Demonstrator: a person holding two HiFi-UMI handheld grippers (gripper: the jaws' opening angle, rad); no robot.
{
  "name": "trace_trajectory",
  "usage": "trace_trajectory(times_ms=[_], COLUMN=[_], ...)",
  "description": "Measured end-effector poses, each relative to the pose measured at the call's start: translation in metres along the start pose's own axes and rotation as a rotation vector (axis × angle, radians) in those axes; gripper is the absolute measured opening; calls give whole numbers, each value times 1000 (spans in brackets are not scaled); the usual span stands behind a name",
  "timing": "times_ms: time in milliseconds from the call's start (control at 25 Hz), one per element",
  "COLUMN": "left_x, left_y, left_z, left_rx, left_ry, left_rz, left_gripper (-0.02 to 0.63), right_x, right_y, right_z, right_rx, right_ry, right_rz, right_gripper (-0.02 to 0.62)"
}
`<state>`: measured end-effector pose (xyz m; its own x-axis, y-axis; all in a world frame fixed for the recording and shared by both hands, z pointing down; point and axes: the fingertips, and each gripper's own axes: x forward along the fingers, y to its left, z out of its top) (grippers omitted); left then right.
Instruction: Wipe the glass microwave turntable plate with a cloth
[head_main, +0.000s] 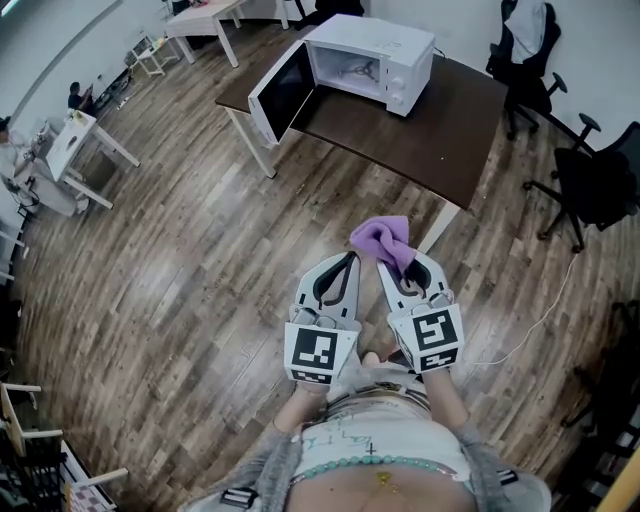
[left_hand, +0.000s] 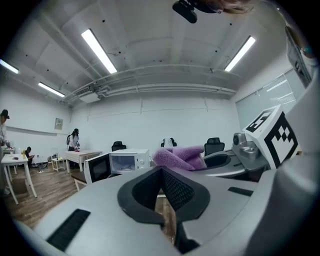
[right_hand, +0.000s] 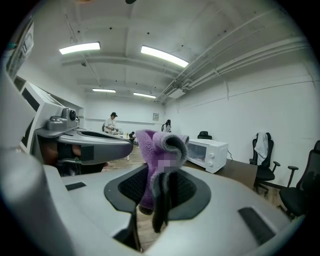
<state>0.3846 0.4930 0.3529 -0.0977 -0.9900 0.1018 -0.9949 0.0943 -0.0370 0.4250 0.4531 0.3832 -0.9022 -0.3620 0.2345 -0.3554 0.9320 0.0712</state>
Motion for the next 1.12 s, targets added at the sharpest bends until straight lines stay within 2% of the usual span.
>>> trace_trajectory(times_ms=[320,560,880,1120], left_x=[58,93,113,112], left_y=[54,97,146,166], left_z=[11,12,7,7], left_rx=[-38,-23,-36,-34], left_ry=[-41,-53,-43,-35], left_rz=[-68,-110,-131,-137], left_gripper=[11,11,10,11], right_x=[74,127,176,191], right_y=[-15,-25,-24,-19], right_z=[24,39,48,47], right_rx=[-20,-34,-22,-3], right_ry=[-18,-19,-18,-1], right_rz=[-8,-38,-64,-69], right_gripper=[112,112,112,112])
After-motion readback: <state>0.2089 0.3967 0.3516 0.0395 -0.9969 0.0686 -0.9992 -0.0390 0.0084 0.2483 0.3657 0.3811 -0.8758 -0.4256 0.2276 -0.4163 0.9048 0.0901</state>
